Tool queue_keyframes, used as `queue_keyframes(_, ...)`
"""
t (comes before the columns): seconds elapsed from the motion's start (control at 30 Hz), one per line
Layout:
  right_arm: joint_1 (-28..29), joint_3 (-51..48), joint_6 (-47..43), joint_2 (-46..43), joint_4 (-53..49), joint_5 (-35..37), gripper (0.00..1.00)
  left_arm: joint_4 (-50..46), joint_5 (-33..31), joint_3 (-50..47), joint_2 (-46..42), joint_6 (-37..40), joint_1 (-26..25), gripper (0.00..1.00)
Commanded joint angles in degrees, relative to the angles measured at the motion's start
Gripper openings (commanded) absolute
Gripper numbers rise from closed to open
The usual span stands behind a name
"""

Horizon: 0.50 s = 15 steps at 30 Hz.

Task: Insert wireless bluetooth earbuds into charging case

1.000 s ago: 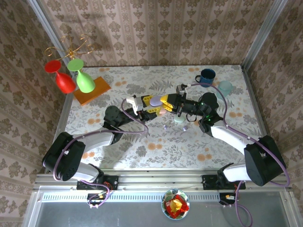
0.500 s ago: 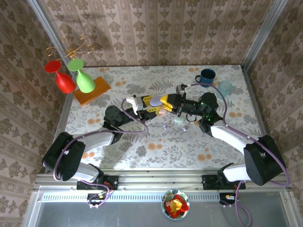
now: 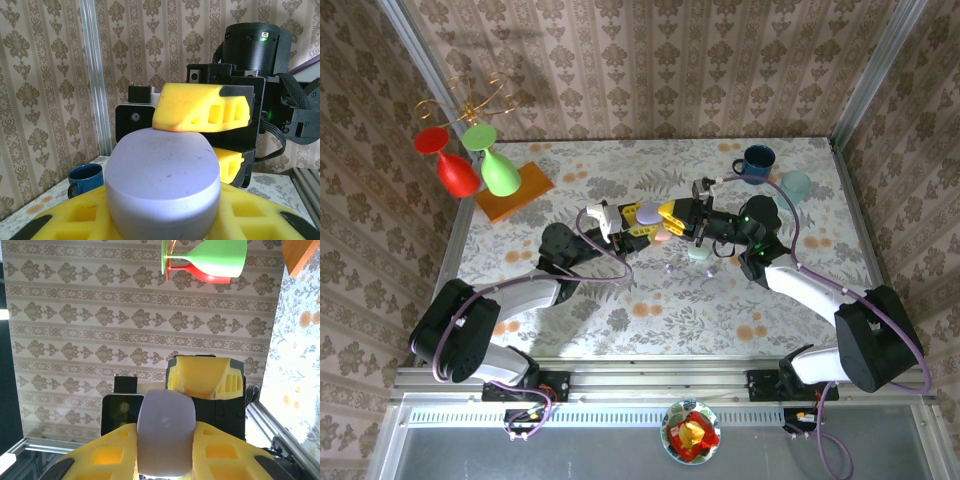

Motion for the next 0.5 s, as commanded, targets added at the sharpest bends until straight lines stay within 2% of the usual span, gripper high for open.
queue_keyframes(0.0, 0.19, 1.71, -4.04, 0.15, -3.75, 1.23, 0.35, 2.32, 4.33, 1.28, -1.80, -0.55, -0.16, 0.36)
queue_keyframes(0.07, -0.08, 1.86, -5.07, -0.49, -4.28, 1.49, 0.49, 1.44, 5.71, 0.59, -2.02, -0.04, 0.44, 0.37)
queue_keyframes(0.1, -0.34, 1.86, -5.62, -0.80, -4.34, 1.40, 0.53, 0.82, 6.12, 0.19, -2.27, 0.21, 0.77, 0.37)
queue_keyframes(0.17, -1.15, 1.60, -7.39, -1.91, -5.38, 1.44, 0.58, -1.14, 7.00, -0.63, -3.14, 0.83, 1.26, 0.37)
queue_keyframes(0.27, -2.41, 1.42, -12.81, -4.42, -9.50, 1.80, 0.62, -4.39, 6.66, -1.89, -4.87, 1.93, 1.42, 0.37)
queue_keyframes(0.33, -3.00, 2.11, -20.62, -7.11, -15.99, 1.64, 0.63, -6.86, 6.92, -2.74, -6.03, 3.60, 1.45, 0.37)
queue_keyframes(0.37, -3.09, 3.05, -27.27, -8.99, -22.54, 2.49, 0.64, -8.45, 6.84, -3.09, -6.96, 4.47, 1.45, 0.37)
queue_keyframes(0.47, -2.03, 6.25, -47.19, -14.95, -41.49, 9.32, 0.65, -14.43, 6.57, -3.65, -9.80, 7.21, 1.48, 0.37)
